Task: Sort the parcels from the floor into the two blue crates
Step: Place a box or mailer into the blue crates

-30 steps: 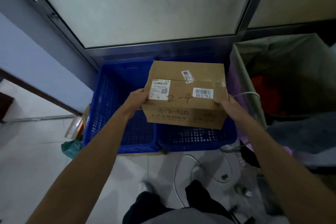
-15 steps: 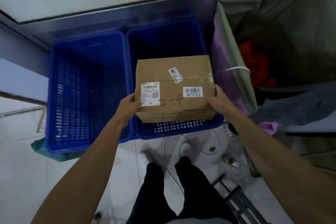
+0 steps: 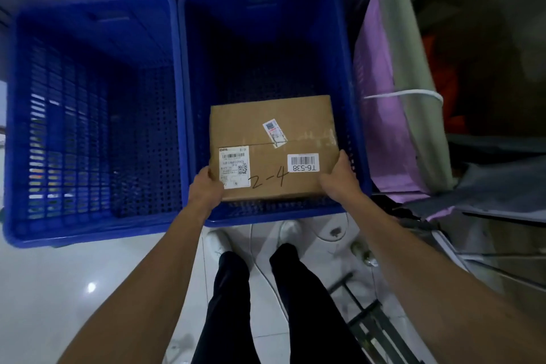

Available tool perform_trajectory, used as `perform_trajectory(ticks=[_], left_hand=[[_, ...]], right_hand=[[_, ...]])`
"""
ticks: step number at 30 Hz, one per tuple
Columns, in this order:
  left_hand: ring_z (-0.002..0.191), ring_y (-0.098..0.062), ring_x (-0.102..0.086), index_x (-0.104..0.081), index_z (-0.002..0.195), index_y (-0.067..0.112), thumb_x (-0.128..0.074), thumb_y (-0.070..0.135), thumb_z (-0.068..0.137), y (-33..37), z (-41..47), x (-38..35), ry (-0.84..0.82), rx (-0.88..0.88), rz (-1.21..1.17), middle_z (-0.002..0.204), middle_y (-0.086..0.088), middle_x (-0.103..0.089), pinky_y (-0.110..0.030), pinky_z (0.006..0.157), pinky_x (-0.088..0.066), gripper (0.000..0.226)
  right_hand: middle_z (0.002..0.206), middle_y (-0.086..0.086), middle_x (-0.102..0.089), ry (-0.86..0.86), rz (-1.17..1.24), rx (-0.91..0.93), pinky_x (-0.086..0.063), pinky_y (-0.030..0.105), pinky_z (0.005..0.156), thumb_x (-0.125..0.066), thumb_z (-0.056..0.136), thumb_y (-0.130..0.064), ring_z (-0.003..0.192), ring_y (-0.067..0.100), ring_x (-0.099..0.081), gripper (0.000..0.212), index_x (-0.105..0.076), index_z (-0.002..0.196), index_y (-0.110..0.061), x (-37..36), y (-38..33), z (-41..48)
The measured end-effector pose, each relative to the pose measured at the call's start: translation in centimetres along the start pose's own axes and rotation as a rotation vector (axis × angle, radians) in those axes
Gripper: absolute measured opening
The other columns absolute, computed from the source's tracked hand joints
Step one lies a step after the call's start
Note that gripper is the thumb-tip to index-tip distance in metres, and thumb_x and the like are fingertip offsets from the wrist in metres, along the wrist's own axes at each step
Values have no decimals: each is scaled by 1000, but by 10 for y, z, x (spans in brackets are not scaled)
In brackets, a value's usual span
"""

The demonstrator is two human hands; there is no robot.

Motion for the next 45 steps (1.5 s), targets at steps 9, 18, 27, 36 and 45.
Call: perform_trajectory(ticks=[9,18,27,36,45], left_hand=[[113,-37,-58,-44,133,3,-53,12,91,-19,47,-40,-24,180,161,129,-18,-57,-43,92,-53,45],[139,-39,-31,-15,153,0,-71,35,74,-39,89,-88,-147,272,320,155,-24,-22,-46,110,-40,103],[144,-43,-25,10,151,-10,-76,38,83,-50,93,-109,-150,292,513,159,-30,-9,-48,111,-34,119],[79,-17,-55,-61,117,5,-49,38,96,-10,80,-95,-362,166,682,96,-5,-58,-26,68,-46,41],[111,-28,-59,-58,120,8,-49,34,97,69,7,-57,-391,13,516,126,-13,-60,-32,91,-49,36]], right_hand=[[164,5,-17,-21,-129,-15,-36,46,111,-65,90,-33,140,34,-36,98,2,160,-18,-43,17,53],[158,13,-30,-29,-291,-107,-39,46,107,-63,91,-50,136,37,-42,93,-12,156,-7,-65,32,96],[159,19,-28,-81,-477,-145,-42,46,106,-63,92,-51,137,37,-42,98,-8,155,0,-83,44,108],[144,15,-47,-164,-494,-182,-45,38,97,-50,100,-40,125,32,-52,70,-23,152,-2,-71,25,85],[138,11,-55,-313,-387,-88,-48,35,94,-50,93,-45,117,30,-57,60,-49,142,-10,-46,-32,17]])
Point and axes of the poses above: each hand's wrist, its own z-axis towards the middle knuckle, its own x-axis out of the back of the hand, y = z × x, the point moved 4 cm from there along z, towards the middle knuckle
